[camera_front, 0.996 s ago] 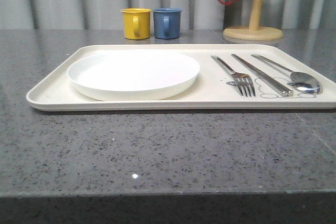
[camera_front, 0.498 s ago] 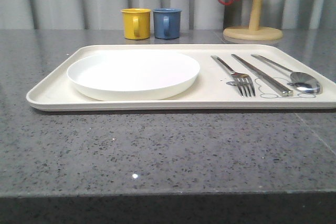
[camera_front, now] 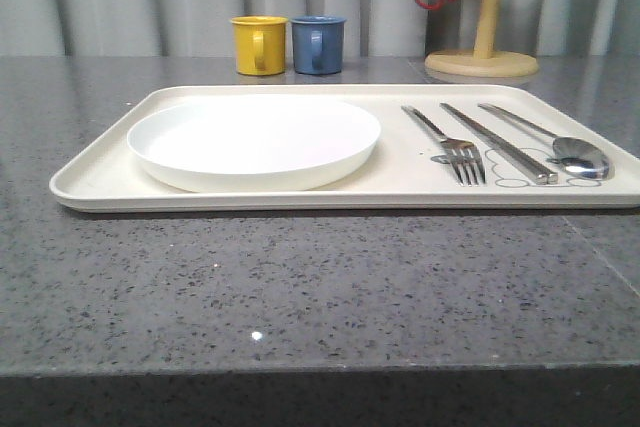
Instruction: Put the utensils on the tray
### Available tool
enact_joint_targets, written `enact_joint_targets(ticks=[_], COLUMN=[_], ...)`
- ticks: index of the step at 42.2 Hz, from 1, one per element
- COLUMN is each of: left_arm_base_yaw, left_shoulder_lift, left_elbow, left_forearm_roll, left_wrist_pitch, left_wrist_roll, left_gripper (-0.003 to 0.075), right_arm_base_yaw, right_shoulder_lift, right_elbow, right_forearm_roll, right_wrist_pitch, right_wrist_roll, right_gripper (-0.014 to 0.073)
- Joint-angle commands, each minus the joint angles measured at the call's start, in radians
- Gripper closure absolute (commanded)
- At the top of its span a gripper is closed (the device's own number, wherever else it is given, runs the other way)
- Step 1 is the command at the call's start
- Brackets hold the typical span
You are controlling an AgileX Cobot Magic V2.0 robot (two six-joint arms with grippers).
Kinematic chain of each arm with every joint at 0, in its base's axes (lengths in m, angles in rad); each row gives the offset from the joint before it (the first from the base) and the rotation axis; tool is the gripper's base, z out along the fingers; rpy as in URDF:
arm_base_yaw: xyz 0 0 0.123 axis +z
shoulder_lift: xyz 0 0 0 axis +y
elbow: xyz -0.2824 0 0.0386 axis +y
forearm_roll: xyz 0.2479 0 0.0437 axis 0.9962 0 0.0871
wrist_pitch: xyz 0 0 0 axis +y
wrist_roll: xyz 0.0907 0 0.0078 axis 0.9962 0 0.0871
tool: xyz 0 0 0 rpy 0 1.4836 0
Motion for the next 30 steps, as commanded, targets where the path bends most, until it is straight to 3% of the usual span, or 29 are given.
enact_joint_targets(ticks=[1,14,23,30], left_arm_base_yaw=[-0.006,-0.006,-0.006,-0.006], left_shoulder_lift=[-0.022,-0.022,-0.022,-0.022], left_elbow=[0.005,0.005,0.005,0.005], left_forearm_roll=[0.001,0.001,0.001,0.001], left_wrist_pitch=[-0.078,-0.078,-0.078,-0.078], left_wrist_roll=[-0.001,-0.001,-0.001,-0.001], left_gripper=[0.0741,0.0741,0.0741,0.0741], right_arm_base_yaw=[-0.005,-0.005,-0.038,-0.051], right_shoulder_lift=[-0.016,-0.017,-0.017,-0.018], right_elbow=[-0.005,-0.005,-0.004,-0.004], right_forearm_roll=[0.001,0.001,-0.099,-0.125], right_wrist_pitch=[-0.105,-0.114,-0.135,-0.154], right_wrist_roll=[-0.007,0.002,0.177,0.188], right_gripper=[0.0661,0.0661,0.0661,0.0661])
